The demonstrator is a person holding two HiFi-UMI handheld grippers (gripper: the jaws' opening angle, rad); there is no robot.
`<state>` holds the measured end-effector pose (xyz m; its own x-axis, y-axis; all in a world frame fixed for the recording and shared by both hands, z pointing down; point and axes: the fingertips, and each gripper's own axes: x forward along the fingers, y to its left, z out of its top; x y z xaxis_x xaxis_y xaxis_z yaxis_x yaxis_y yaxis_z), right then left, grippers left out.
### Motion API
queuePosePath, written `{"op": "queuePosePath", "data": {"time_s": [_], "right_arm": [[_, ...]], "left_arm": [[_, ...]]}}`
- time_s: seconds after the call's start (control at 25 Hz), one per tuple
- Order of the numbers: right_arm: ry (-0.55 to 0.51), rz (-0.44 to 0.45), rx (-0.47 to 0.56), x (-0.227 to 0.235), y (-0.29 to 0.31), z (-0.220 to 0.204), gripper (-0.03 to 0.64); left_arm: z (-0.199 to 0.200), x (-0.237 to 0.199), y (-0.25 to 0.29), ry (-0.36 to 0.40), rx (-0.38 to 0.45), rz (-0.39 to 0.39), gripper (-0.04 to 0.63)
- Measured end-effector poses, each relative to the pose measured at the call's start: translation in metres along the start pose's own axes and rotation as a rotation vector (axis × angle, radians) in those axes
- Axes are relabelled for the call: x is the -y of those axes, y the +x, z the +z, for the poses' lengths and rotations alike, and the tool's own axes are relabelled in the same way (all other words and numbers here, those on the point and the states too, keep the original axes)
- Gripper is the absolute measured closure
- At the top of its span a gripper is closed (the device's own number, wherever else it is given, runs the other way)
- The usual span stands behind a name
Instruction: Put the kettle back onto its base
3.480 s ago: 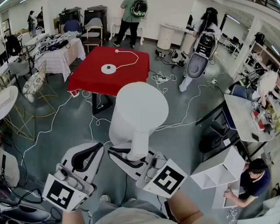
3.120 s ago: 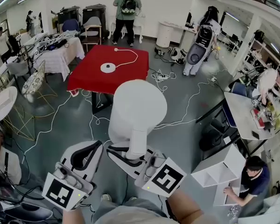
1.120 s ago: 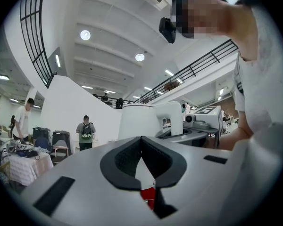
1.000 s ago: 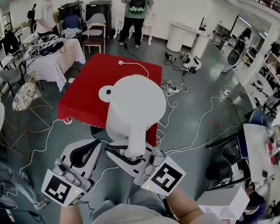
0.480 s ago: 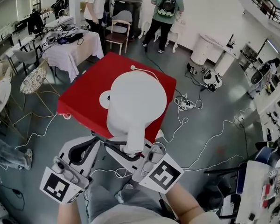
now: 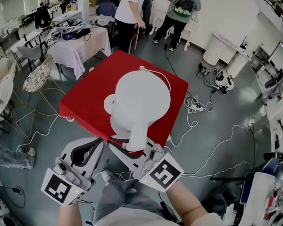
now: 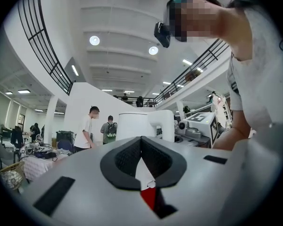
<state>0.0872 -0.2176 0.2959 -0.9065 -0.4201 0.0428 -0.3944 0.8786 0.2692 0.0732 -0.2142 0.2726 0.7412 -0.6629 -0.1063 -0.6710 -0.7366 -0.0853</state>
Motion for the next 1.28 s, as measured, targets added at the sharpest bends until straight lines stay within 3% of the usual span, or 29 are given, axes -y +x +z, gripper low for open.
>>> {"op": "queuePosePath", "data": {"time_s": [0.28,0.52,0.88,1.28], "right_arm": [[0.036,-0.011,-0.033,0.039,0.051,-0.057,0.589],[0.074,-0.021,-0.007,0.073,0.095,-0.103,0.589],[0.101,-0.038,-0.059,0.11,0.136,-0.172,0.589],[0.09,-0.032,-0.108,0.122,0.15,-0.202,0.589]], "left_arm": [[-0.028,-0.06,0.025,0.01,0.017,-0.005,0.586],[-0.061,-0.1,0.042,-0.004,-0.022,-0.016,0.586],[-0.102,-0.137,0.055,-0.026,-0.058,-0.02,0.586],[-0.115,-0.153,0.066,-0.034,-0.071,-0.024,0.586]]}}
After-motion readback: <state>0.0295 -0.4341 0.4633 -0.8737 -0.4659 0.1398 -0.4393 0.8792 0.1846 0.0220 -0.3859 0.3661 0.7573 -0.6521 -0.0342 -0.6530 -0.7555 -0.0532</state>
